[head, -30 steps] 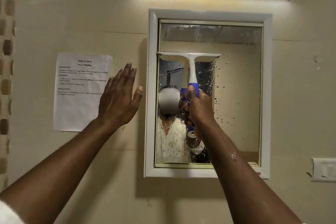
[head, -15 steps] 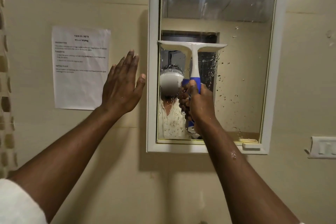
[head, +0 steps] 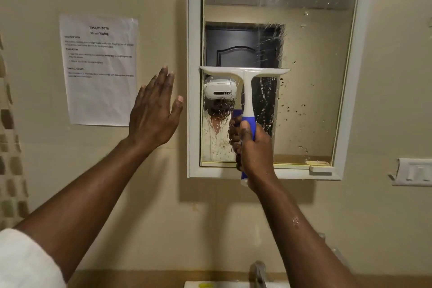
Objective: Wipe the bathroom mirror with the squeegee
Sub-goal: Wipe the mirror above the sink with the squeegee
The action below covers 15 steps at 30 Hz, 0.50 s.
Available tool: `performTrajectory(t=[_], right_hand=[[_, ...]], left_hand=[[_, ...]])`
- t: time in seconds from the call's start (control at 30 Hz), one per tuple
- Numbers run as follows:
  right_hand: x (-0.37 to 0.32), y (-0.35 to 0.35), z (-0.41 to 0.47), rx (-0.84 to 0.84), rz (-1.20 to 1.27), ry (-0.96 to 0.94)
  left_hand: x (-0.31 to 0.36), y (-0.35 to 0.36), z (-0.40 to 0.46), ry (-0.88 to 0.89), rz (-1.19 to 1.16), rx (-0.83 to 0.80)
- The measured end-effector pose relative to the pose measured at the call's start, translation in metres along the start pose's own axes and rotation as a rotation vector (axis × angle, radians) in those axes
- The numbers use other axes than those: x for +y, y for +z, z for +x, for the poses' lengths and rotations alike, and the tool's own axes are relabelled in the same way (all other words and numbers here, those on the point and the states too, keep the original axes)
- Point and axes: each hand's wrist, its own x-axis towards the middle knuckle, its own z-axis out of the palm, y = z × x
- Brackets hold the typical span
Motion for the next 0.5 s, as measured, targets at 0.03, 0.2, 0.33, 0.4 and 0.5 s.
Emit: performTrajectory(t=[0.03,0.2,0.33,0.4,0.5], right_hand=[[0.002,0.000,-0.002,-0.001,-0.012,-0.003],[0.022,-0.003,-0.013,-0.015,0.027,0.010],[0.039,-0.006,-0.023,-0.038,0.000,0.017],[0.046,-0.006,-0.028,-0.037,0.002,0.021],[0.056,-0.007,-0.037,-0.027,0.000,0.018]], left_hand=[[0.000,0.000,-0.002,-0.004,0.000,-0.003],[-0.001,0.000,-0.007,-0.012,0.002,-0.008],[-0.001,0.001,-0.010,-0.012,-0.003,-0.010],[-0.001,0.002,-0.013,-0.014,-0.002,-0.013],[0.000,0.004,-0.016,-0.018,-0.006,-0.020]])
